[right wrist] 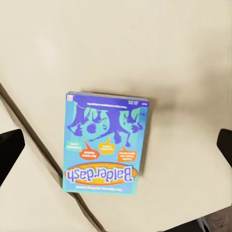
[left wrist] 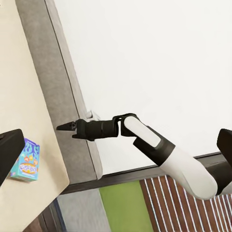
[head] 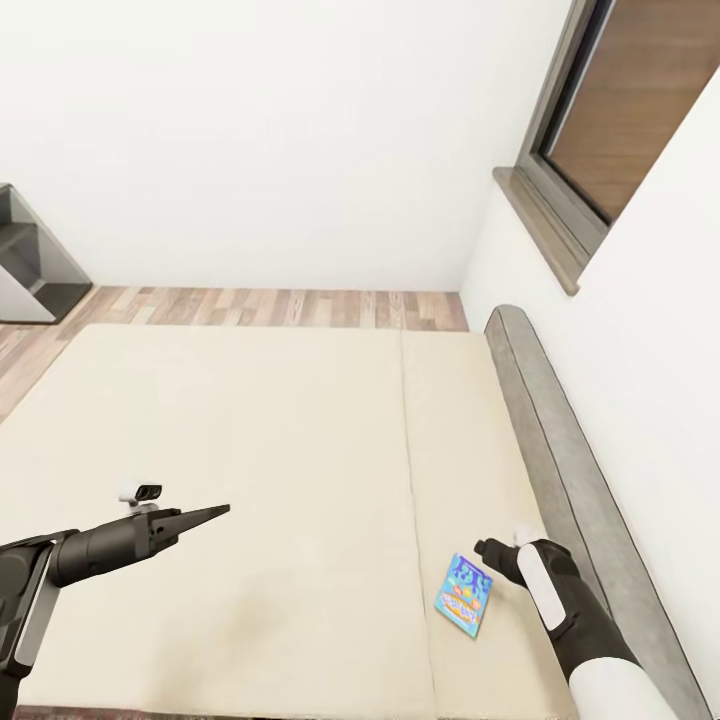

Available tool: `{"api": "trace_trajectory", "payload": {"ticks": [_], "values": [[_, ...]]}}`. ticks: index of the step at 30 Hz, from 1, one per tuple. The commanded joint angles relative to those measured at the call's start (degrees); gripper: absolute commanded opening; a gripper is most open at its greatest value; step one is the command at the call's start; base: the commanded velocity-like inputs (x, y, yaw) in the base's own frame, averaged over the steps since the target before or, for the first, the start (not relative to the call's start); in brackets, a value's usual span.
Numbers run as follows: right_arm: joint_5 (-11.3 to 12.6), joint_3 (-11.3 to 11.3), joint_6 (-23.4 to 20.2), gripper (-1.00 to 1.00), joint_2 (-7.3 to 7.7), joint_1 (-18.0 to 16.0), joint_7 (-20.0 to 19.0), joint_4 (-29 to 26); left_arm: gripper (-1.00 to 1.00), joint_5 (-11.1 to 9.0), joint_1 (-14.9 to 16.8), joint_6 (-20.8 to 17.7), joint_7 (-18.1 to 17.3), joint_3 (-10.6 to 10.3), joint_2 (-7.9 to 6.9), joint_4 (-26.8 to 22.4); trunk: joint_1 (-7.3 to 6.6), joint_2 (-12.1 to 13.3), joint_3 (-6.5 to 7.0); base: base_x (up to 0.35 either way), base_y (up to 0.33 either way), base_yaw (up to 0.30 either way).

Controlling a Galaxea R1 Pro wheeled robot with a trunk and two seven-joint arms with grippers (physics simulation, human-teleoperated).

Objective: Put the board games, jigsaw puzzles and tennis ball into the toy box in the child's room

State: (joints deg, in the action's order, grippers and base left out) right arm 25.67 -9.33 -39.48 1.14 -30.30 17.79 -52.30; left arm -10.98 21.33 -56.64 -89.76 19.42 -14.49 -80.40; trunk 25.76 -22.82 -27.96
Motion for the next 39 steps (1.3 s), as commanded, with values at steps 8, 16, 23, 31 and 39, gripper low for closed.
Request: {"api": "trace_trajectory", "payload": {"ticks": [8, 16, 23, 31, 39], "values": [[0.5, 0.0, 0.9, 1.00, -0.08, -0.9, 0.5, -0.1, 1.00, 0.0, 0.0, -0.6, -0.2, 0.1, -0.16, 0.0, 0.03, -0.1, -0.81, 0.000, 0.000, 0.000], [0.5, 0.5, 6.3, 1.00, -0.08, -3.9, 0.4, 2.0, 1.00, 0.1, 0.0, -0.6, -0.2, 0.1, -0.11, 0.0, 0.03, -0.1, -1.53, 0.000, 0.000, 0.000], [0.7, 0.6, 6.8, 1.00, -0.21, -4.4, 0.3, 2.3, 1.00, 0.1, 0.0, -0.6, -0.2, 0.1, -0.10, 0.0, 0.03, -0.1, -2.16, 0.000, 0.000, 0.000], [0.7, 0.7, 6.9, 1.00, -0.17, -4.4, 0.3, 2.4, 1.00, 0.1, 0.0, -0.6, -0.2, 0.2, -0.16, 0.0, 0.03, -0.1, -2.88, 0.000, 0.000, 0.000], [0.7, 0.7, 6.8, 1.00, -0.11, -4.4, -0.4, 2.4, 1.00, 0.0, 0.0, -0.6, -0.2, 0.2, -0.19, 0.0, 0.03, -0.1, -3.61, 0.000, 0.000, 0.000]]}}
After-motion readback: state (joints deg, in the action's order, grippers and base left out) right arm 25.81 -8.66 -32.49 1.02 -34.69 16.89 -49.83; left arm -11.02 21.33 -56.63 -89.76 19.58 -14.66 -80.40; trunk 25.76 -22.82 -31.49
